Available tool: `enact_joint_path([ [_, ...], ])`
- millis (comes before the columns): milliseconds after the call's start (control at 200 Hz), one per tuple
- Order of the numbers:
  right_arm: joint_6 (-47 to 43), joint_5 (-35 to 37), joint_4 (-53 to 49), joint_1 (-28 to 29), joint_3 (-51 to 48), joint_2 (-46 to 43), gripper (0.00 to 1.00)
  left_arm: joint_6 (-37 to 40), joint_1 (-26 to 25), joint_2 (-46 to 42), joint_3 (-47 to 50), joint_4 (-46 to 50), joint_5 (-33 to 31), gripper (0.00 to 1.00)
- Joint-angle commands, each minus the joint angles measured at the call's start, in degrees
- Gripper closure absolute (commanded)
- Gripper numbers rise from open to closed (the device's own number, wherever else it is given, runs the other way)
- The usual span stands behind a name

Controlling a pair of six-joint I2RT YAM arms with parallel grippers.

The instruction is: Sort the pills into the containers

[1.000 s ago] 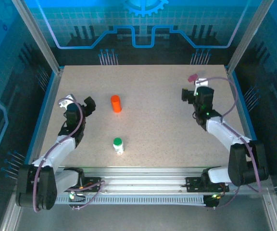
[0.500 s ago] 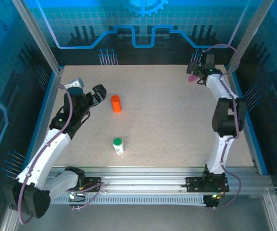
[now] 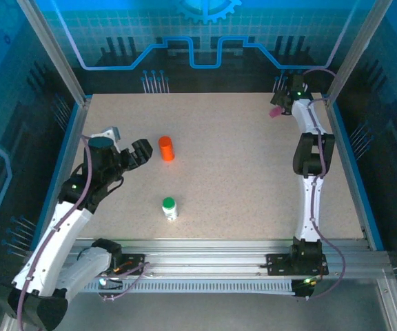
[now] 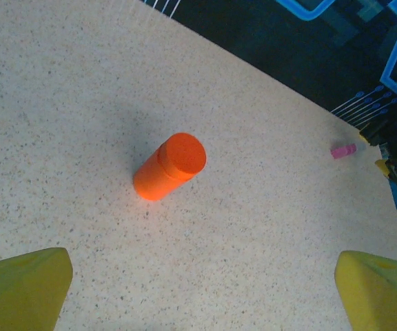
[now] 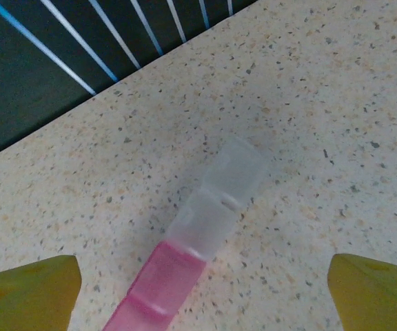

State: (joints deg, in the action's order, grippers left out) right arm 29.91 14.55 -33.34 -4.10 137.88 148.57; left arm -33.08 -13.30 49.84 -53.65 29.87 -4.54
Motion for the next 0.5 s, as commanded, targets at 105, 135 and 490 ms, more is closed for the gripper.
enact_joint_path([
  [105, 2.8, 0.5, -4.4, -1.5, 6.9, 5.7, 0.12, 0.3, -0.4, 0.6, -0.1, 0.7, 1.5, 0.01],
  [135, 2.4, 0.3, -3.5, -1.5, 6.9, 6.0, 0.12, 0.2, -0.4, 0.4, 0.1, 0.5, 1.6, 0.01],
  [490, 4.0, -5.3, -1.3, -1.9, 8.2, 7.7, 0.41, -0.1, -0.4, 0.0, 1.8, -0.8, 1.7, 0.01],
])
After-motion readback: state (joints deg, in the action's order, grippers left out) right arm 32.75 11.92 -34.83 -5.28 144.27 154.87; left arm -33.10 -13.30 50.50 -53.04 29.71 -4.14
